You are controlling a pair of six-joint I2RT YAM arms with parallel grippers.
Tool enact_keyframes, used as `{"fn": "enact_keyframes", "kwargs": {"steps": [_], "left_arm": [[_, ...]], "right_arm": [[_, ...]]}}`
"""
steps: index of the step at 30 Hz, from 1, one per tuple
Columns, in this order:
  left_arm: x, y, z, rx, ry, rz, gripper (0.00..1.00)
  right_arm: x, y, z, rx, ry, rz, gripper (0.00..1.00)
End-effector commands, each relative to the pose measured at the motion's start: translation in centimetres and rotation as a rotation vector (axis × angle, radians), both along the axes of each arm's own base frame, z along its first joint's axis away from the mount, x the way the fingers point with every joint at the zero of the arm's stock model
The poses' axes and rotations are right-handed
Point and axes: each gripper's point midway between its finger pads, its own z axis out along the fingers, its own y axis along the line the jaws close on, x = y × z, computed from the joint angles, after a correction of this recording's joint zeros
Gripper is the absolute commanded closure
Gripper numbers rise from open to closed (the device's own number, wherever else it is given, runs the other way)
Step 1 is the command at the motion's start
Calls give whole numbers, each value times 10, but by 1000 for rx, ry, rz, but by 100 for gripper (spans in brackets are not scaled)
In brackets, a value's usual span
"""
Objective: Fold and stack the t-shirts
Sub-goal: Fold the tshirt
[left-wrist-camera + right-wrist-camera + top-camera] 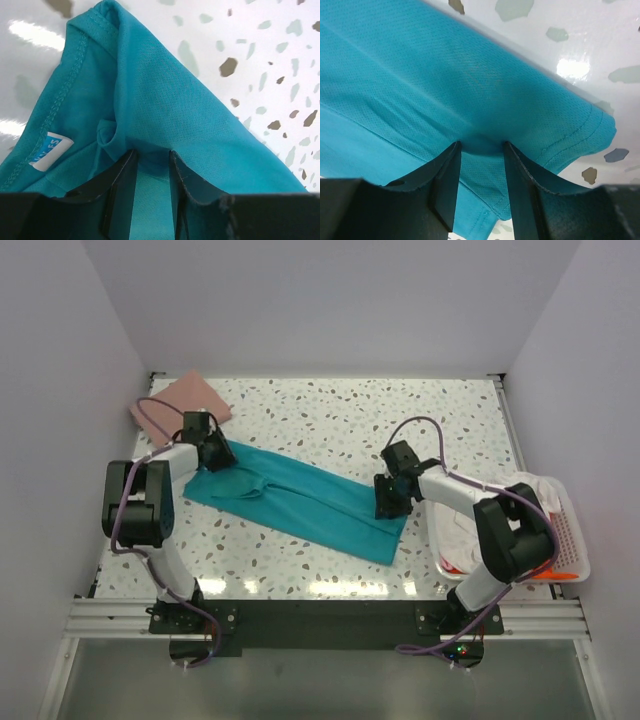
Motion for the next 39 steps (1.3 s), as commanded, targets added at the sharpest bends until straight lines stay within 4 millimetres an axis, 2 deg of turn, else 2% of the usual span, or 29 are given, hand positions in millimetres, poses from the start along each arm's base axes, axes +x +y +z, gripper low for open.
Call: {"fn": "enact_keyframes", "kwargs": {"steps": [1, 6, 7, 12, 13, 14, 18, 20, 22, 24, 25, 27, 30, 31, 33, 35, 37, 39], "left_arm": [[6, -23, -19, 32, 40, -105, 64], [18, -66, -25, 38, 39, -233, 64], [26, -72, -27, 42, 36, -251, 64], [45, -103, -33, 38, 36, -339, 64], [47, -105, -41, 44, 49, -352, 64], [60, -108, -34, 49, 21, -357, 64], [84, -116, -34, 65, 6, -361, 64], [100, -117, -31, 74, -16, -353, 64], [118, -121, -25, 71, -45, -349, 64], [127, -124, -22, 63, -52, -342, 64], [137, -126, -16, 56, -76, -338, 64], [143, -131, -9, 38, -93, -336, 64], [152, -141, 13, 2, -141, -339, 64], [156, -144, 28, -6, -169, -340, 63], [158, -147, 45, -22, -203, -344, 63], [160, -153, 69, -46, -243, -365, 63], [157, -152, 86, -43, -256, -372, 62], [151, -149, 91, -29, -251, -375, 62]], "right_arm": [[-37, -10, -12, -51, 106, -2, 56], [-48, 0, -12, -39, 104, 31, 56], [-49, 3, -12, -37, 100, 39, 56], [-58, 29, -13, -17, 96, 107, 56], [-62, 36, -14, -17, 99, 127, 56], [-62, 43, -12, -14, 95, 140, 56], [-73, 65, -14, -32, 100, 205, 56], [-79, 68, -12, -52, 103, 227, 56], [-83, 79, -6, -57, 86, 270, 56], [-89, 88, 2, -56, 77, 317, 56], [-91, 92, 7, -51, 69, 335, 56], [-92, 102, 18, -36, 49, 371, 56], [-83, 106, 37, -39, 5, 396, 56], [-81, 103, 41, -56, -5, 400, 56], [-71, 106, 52, -67, -43, 399, 56], [-66, 111, 54, -65, -55, 409, 56], [-64, 115, 47, -69, -50, 429, 56], [-62, 118, 38, -76, -39, 449, 56]]}}
